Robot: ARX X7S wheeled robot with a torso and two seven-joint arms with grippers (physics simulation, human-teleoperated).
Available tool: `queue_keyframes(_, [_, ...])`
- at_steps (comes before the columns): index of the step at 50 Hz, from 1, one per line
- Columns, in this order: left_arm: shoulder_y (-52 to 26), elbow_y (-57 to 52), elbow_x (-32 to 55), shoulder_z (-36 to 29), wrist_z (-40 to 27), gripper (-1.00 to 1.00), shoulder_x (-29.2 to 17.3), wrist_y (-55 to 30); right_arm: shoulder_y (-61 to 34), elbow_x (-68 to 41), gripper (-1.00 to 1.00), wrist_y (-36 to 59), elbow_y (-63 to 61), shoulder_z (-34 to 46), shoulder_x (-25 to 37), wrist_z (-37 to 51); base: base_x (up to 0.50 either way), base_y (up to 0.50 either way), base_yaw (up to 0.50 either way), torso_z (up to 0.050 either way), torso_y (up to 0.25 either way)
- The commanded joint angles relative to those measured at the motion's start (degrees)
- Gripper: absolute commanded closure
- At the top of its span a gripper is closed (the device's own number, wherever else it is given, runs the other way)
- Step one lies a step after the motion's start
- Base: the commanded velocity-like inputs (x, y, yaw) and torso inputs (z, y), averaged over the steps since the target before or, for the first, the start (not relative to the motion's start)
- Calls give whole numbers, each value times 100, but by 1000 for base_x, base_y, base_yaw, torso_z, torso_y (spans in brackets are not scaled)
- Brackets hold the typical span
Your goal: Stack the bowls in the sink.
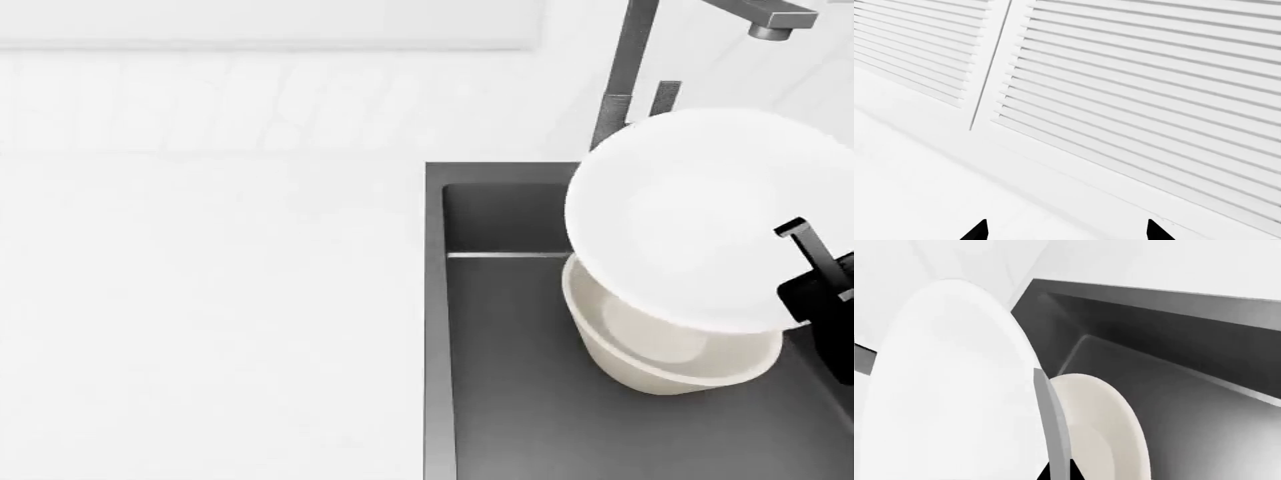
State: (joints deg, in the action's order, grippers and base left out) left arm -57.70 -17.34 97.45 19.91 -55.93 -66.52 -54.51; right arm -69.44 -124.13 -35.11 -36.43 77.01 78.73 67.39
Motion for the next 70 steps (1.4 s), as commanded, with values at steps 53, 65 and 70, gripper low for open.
queue_keyframes(53, [195, 15, -115, 67, 182, -100, 88, 51, 950, -284, 100, -216, 1548, 393, -726, -1129, 0, 0, 0, 0, 0])
queue_keyframes(65, [171, 22, -9, 82, 148, -100, 50, 41, 415, -222, -100, 1156, 1726, 311, -741, -1696, 0, 0, 0, 0, 0])
queue_keyframes(70, [223, 15, -12, 135, 158, -100, 48, 35, 216, 64, -100, 1415, 1674, 289, -675, -1635, 0, 0, 0, 0, 0])
